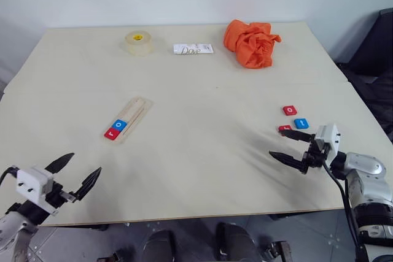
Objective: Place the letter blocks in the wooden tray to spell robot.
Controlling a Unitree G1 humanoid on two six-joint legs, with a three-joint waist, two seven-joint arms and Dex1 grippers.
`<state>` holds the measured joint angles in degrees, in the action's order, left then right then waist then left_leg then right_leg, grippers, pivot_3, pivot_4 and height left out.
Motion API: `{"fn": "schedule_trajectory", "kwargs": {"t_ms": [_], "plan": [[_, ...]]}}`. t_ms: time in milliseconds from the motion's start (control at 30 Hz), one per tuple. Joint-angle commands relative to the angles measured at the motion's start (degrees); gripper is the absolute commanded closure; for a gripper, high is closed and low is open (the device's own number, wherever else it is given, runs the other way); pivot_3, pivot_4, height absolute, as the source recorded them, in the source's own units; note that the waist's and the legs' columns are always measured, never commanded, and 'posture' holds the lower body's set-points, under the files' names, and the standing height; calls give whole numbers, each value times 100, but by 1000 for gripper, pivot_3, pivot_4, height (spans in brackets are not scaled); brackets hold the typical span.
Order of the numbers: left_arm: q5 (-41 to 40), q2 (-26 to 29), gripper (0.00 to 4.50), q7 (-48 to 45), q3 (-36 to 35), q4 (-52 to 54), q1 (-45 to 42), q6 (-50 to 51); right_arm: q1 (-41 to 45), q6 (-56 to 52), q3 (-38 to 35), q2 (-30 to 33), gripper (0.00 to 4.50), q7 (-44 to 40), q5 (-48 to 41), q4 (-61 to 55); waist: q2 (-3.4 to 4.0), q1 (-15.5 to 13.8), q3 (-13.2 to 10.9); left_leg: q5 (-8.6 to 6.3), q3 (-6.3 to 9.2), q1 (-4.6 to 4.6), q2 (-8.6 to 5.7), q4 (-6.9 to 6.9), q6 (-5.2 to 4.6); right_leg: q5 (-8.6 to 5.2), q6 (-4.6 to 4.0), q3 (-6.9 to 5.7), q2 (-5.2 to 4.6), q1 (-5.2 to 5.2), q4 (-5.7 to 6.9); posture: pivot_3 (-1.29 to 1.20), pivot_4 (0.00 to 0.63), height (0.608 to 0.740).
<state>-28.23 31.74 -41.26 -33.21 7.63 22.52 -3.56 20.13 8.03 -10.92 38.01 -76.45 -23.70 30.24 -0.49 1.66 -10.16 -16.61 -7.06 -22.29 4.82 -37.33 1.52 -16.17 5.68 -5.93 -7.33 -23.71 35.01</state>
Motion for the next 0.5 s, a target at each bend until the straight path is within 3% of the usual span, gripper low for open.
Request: {"fn": "schedule_trajectory", "kwargs": {"t_ms": [33, 300, 500], "plan": [[-236, -14, 0, 91, -563, 364, 517, 237, 350, 153, 67, -25, 50, -162, 55, 240, 0, 15, 0, 0, -1, 1, 0, 0, 0, 0, 0, 1, 0, 0, 0, 0, 150, 740], [-475, -164, 0, 107, -907, 648, 833, 519, 1041, -25, 404, -277, 50, -103, 238, 264, -1, 7, -1, 0, 1, 2, 1, 0, 1, -2, -3, 1, -1, -1, 1, 0, 150, 740], [25, 180, 0, 397, -419, 470, 131, 834, 1099, -388, 604, -413, 50, 71, 178, -435, -1, -19, -1, 0, 4, -1, -1, 0, 1, -2, -5, -2, -2, -1, 4, 0, 150, 740]]}}
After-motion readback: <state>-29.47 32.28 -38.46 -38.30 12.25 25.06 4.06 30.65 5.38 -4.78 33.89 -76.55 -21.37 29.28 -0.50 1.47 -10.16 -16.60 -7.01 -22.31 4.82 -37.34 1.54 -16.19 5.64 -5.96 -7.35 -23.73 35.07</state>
